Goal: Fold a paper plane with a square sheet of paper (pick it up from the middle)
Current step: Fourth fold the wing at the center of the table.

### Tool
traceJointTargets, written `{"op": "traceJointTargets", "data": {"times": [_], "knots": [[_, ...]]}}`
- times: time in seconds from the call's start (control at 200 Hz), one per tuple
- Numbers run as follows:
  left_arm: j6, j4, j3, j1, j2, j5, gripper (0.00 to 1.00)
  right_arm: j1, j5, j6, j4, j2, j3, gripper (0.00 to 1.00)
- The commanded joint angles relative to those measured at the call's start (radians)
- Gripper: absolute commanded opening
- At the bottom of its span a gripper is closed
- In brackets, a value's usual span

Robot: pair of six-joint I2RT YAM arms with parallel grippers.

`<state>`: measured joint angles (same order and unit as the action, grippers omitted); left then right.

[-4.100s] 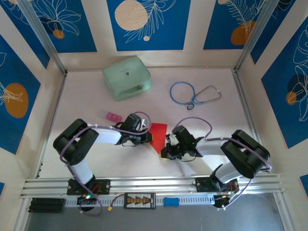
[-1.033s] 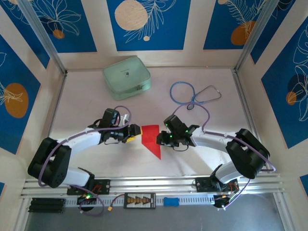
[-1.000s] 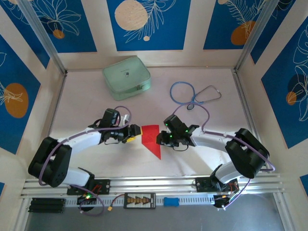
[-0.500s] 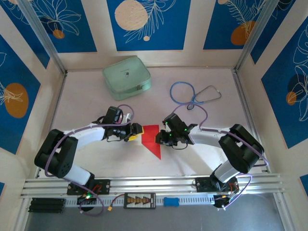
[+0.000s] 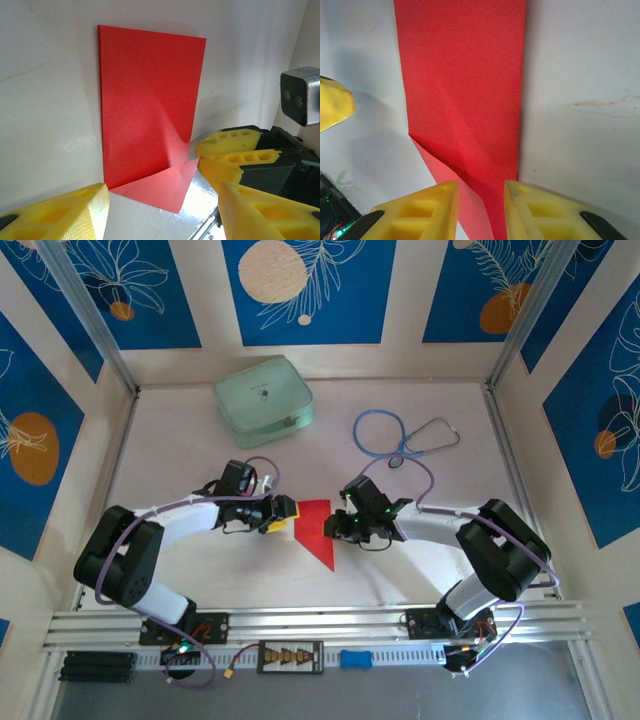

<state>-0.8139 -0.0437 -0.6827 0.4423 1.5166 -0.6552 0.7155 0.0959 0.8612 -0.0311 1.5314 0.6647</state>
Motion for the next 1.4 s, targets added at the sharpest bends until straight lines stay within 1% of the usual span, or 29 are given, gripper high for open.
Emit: {"op": "traceJointTargets", "data": {"times": [0.0, 0.07, 0.13, 0.27, 0.68, 0.85, 0.94, 1.105, 1.395], "knots": [[-0.005, -0.012, -0.020, -0.007, 0.024, -0.027, 0.60, -0.005, 0.039, -0.014, 0.021, -0.005, -0.015, 0.25], [-0.010, -0.006, -0.020, -0.007, 0.031, -0.030, 0.60, -0.005, 0.049, -0.015, 0.030, -0.002, -0.015, 0.24], [-0.015, 0.001, -0.021, -0.005, 0.039, -0.036, 0.59, -0.006, 0.044, -0.016, 0.028, -0.005, -0.016, 0.20], [-0.018, 0.010, -0.029, -0.002, 0.058, -0.053, 0.58, -0.012, 0.049, -0.013, 0.050, -0.020, -0.036, 0.13], [-0.016, 0.019, -0.056, -0.002, 0.094, -0.072, 0.60, -0.054, 0.122, 0.002, 0.193, -0.092, -0.132, 0.12], [-0.017, 0.025, -0.079, 0.001, 0.122, -0.088, 0.59, -0.064, 0.140, 0.002, 0.211, -0.095, -0.146, 0.12], [-0.018, 0.032, -0.095, 0.005, 0.140, -0.101, 0.58, -0.065, 0.134, 0.007, 0.216, -0.095, -0.153, 0.12], [-0.023, 0.044, -0.112, 0.010, 0.170, -0.109, 0.52, -0.070, 0.138, 0.009, 0.221, -0.098, -0.159, 0.12], [-0.052, 0.085, -0.120, 0.023, 0.203, -0.127, 0.50, -0.079, 0.141, 0.004, 0.215, -0.116, -0.169, 0.12]]}}
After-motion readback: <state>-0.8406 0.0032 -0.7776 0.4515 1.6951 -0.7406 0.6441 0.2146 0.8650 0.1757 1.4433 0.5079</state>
